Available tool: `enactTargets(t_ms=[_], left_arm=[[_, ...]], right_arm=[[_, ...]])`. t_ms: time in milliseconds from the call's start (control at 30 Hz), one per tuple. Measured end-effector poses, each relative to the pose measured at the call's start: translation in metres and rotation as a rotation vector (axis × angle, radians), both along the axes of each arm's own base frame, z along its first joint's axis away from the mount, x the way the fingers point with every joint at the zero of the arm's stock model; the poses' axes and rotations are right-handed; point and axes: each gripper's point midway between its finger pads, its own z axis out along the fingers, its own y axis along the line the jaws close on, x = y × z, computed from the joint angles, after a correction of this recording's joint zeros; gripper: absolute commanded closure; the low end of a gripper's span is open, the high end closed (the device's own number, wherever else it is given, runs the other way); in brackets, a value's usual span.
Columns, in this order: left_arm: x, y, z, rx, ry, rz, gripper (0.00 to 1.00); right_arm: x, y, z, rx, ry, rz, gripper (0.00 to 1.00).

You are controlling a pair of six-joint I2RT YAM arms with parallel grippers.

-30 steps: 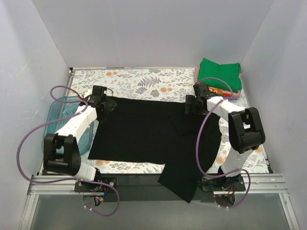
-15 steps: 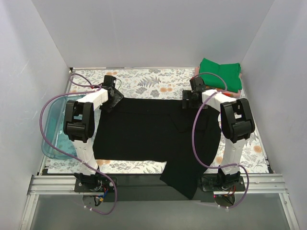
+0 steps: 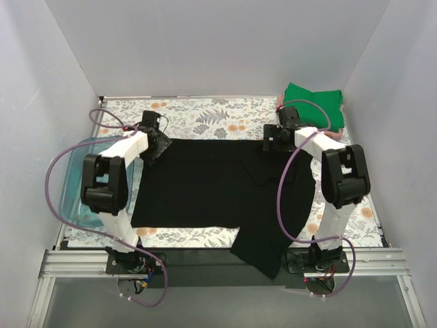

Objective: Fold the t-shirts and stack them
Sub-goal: Fold the tshirt

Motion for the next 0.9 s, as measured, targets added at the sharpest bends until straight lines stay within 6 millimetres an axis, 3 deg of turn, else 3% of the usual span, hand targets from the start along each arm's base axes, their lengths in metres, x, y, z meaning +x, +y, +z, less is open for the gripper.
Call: enactTargets(t_ms=[133,267,400,500,600,767,900], left_arm=[[-0.057,0.004,0.039,-0.017,-0.055,0.012,0.26],[-0.117,-0.012,0.066,-0.059,-0.129,-0.009,0.26],[-0.183,-0.035,0.036,-0.091,-0.021,-0.039,0.26],[-0.231,-0.026,0.005,-0.072,0.113,0.003,0.26],[-0.264,-0.013,-0.004,-0.073,0.137,0.037,0.25],[-0.278,-0.006,-0.007,-0.082,0.128,0.061,0.25],[-0.288,0.001,-0.025,-0.023,0.219,0.079,0.25]], right_arm=[[-0.025,0.000,0.040,0.040,-0.072,0.011,0.02],[-0.072,0.008,0.069,0.081,-0.142,0.042,0.01],[-0.119,0.019,0.055,0.117,-0.111,0.083,0.02],[-0.150,0.015,0.038,0.132,-0.062,0.079,0.02],[-0.166,0.010,0.037,0.149,-0.065,0.069,0.02],[-0.166,0.011,0.053,0.179,-0.125,0.075,0.02],[-0.167,0.011,0.052,0.180,-0.127,0.075,0.01]])
